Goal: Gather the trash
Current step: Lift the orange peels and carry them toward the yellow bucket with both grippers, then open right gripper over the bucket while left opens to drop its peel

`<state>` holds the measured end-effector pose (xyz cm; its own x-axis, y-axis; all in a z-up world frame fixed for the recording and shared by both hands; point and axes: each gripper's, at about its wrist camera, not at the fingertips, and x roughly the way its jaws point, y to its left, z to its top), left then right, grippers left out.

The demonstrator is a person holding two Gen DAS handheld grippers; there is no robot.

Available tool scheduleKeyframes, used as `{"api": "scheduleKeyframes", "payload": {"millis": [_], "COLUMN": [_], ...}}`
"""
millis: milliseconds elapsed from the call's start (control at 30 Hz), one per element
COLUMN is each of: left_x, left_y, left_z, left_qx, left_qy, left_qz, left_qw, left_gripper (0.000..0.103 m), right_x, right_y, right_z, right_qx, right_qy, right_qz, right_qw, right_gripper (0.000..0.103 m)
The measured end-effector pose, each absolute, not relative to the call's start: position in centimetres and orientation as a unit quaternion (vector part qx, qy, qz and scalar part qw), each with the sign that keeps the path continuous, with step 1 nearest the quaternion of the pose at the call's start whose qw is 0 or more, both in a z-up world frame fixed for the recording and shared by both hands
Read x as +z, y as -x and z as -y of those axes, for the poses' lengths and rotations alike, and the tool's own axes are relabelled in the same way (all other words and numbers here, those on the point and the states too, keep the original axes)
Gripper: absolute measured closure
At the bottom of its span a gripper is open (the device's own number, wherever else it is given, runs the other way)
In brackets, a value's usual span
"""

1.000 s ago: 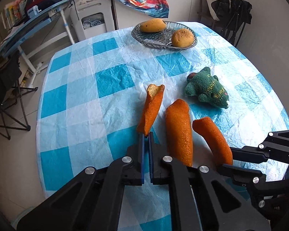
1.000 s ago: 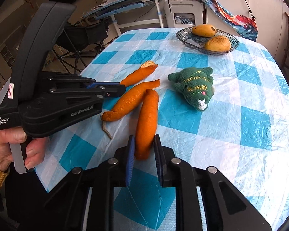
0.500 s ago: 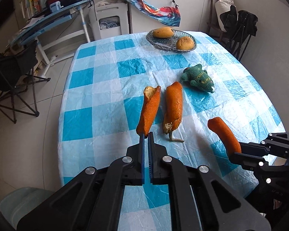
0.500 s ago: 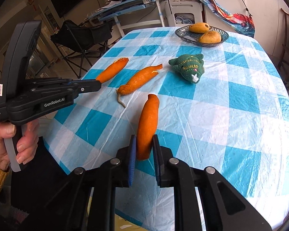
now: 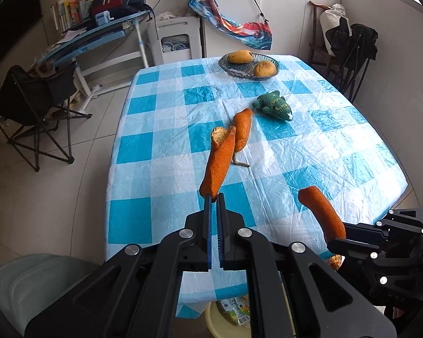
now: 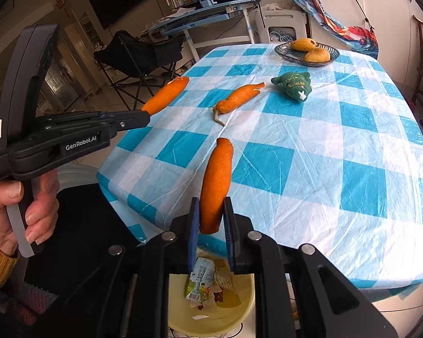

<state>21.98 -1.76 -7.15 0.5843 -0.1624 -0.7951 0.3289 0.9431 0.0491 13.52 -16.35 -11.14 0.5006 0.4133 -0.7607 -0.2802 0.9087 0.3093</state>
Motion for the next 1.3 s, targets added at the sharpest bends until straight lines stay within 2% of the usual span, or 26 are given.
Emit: {"api": "scheduleKeyframes", "payload": {"millis": [267,700,833,867,933,967,1067,1133,1200,1300], "left_x": [-7.0,-9.7,-10.2,-10.4,-10.6,-10.7,-10.5,-10.2,-9.8,-9.0], "left_y": [-17.5,-11.1,-10.0,-9.7,-9.2,-9.0,-8.5,-8.3,-8.1,-7.8], "left_z": [1.3,-0.3,-0.3,-0.3,-0.2,-0.2,-0.1,-0.1,-0.1,-0.1], "left_qx": [-0.142,-0.15,-0.154,-0.154,-0.158,-0.161,-0.159,-0.158,-0.155,-0.143], "left_qy": [-0.091,-0.079,-0.081,-0.085,-0.089,-0.091,-0.096,-0.098,-0.103,-0.11], "left_qz": [-0.438,-0.477,-0.49,-0.492,-0.497,-0.499,-0.496,-0.492,-0.484,-0.468], "left_qw": [0.883,0.862,0.854,0.853,0.849,0.846,0.848,0.851,0.855,0.865], "left_gripper": [0.099,0.099,0.099,0.099,0.099,0.099,0.098,0.097,0.094,0.081], "right_x": [-11.8,-13.6,-13.9,-13.8,-13.5,-13.3,-13.0,-12.8,-12.8,-12.8], "right_y": [-9.1,-4.4,-4.2,-4.2,-4.1,-4.0,-3.7,-3.6,-3.5,-3.7], "right_z": [14.9,11.9,11.8,12.0,12.4,12.6,13.2,13.5,13.8,14.1], "right_qx": [0.224,0.251,0.24,0.237,0.229,0.225,0.21,0.194,0.179,0.156], "right_qy": [-0.06,-0.002,0.004,0.001,-0.003,-0.004,-0.007,-0.004,-0.001,0.011], "right_qz": [-0.472,-0.501,-0.509,-0.507,-0.5,-0.495,-0.487,-0.483,-0.481,-0.48], "right_qw": [0.851,0.828,0.827,0.829,0.835,0.839,0.848,0.854,0.858,0.863], "right_gripper": [0.086,0.085,0.082,0.081,0.066,0.063,0.059,0.053,0.052,0.045]}}
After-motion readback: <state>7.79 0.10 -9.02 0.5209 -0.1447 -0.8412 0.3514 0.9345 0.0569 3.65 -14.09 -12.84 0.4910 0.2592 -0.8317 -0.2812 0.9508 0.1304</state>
